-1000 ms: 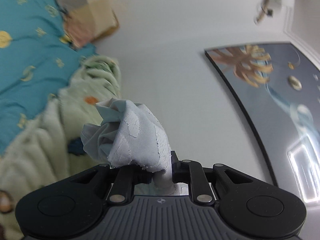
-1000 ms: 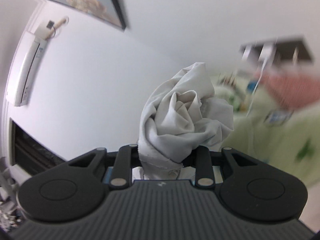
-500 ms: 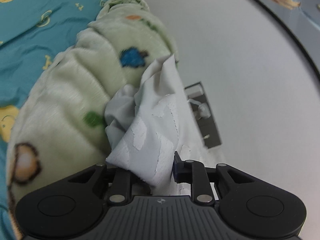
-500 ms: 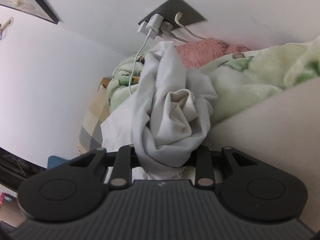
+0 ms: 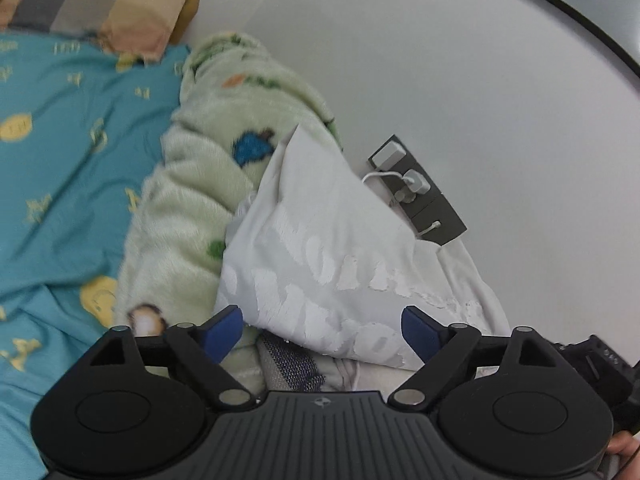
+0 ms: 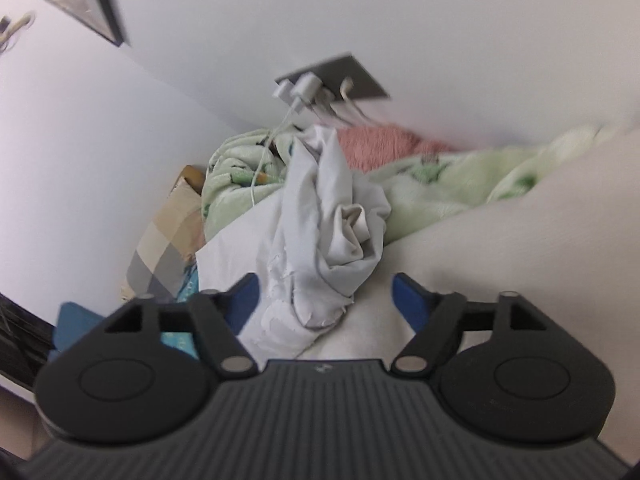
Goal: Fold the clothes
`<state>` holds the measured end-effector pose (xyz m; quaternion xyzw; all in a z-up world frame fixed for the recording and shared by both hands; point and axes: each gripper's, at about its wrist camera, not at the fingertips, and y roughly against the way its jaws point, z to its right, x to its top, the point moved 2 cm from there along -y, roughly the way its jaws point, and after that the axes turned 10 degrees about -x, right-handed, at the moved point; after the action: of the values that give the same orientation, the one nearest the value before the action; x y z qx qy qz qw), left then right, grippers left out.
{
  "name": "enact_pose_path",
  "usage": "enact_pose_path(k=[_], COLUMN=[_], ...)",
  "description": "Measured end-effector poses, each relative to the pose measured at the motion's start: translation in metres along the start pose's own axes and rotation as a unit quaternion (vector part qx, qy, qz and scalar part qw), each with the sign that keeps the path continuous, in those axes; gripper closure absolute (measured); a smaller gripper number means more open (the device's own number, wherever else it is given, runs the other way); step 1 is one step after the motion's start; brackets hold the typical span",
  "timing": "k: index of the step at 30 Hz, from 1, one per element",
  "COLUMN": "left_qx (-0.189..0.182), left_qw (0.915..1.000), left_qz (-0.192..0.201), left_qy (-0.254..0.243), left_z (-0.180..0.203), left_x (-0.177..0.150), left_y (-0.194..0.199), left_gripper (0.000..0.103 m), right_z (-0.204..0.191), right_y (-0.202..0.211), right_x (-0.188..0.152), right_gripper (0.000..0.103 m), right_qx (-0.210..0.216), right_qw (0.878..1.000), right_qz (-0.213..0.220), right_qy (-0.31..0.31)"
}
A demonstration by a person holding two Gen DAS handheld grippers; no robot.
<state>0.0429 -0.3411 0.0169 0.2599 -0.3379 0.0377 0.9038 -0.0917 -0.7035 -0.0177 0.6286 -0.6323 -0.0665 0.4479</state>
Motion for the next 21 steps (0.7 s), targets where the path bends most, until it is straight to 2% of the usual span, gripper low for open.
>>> enact_pose_path(k=[4,6,7,8,9,14,21], left_qx=[0.017,0.019,0.020,0.022,0.024,0.040,0.064], left_qw=[0.9982,0.9956,0.9939,0.9919,0.9904,0.9811,0.9636], left_qz=[0.017,0.033,0.042,0.050,0.052,0.053,0.056], left_qy=[-0.056,-0.085,-0.100,-0.114,-0.126,-0.181,-0.253], left_z=[0.042,0.062,0.073,0.083,0.088,0.110,0.138], left_x=[0.011,0.012,0.012,0.012,0.008,-0.014,-0.045], left_y=[0.041,0.063,0.074,0.085,0.090,0.109,0.132], left_gripper=[0.012,0.001,0.000,0.000,0.000,0.000,0.000], right_z=[-0.012,-0.022,-0.027,-0.032,-0.037,-0.060,-0.074], right_y=[0.042,0.061,0.070,0.079,0.086,0.121,0.141], right_x=[-0.002,-0.006,-0.008,-0.010,-0.014,-0.033,-0.072], right_gripper=[0.025,0.024,0.022,0.013,0.010,0.012,0.012], right_qx=[0.008,0.009,0.009,0.010,0.011,0.015,-0.004], right_qw=[0.999,0.997,0.996,0.995,0.993,0.979,0.958], right_qz=[0.028,0.043,0.050,0.058,0.067,0.109,0.145], right_qy=[0.032,0.059,0.072,0.086,0.101,0.174,0.248])
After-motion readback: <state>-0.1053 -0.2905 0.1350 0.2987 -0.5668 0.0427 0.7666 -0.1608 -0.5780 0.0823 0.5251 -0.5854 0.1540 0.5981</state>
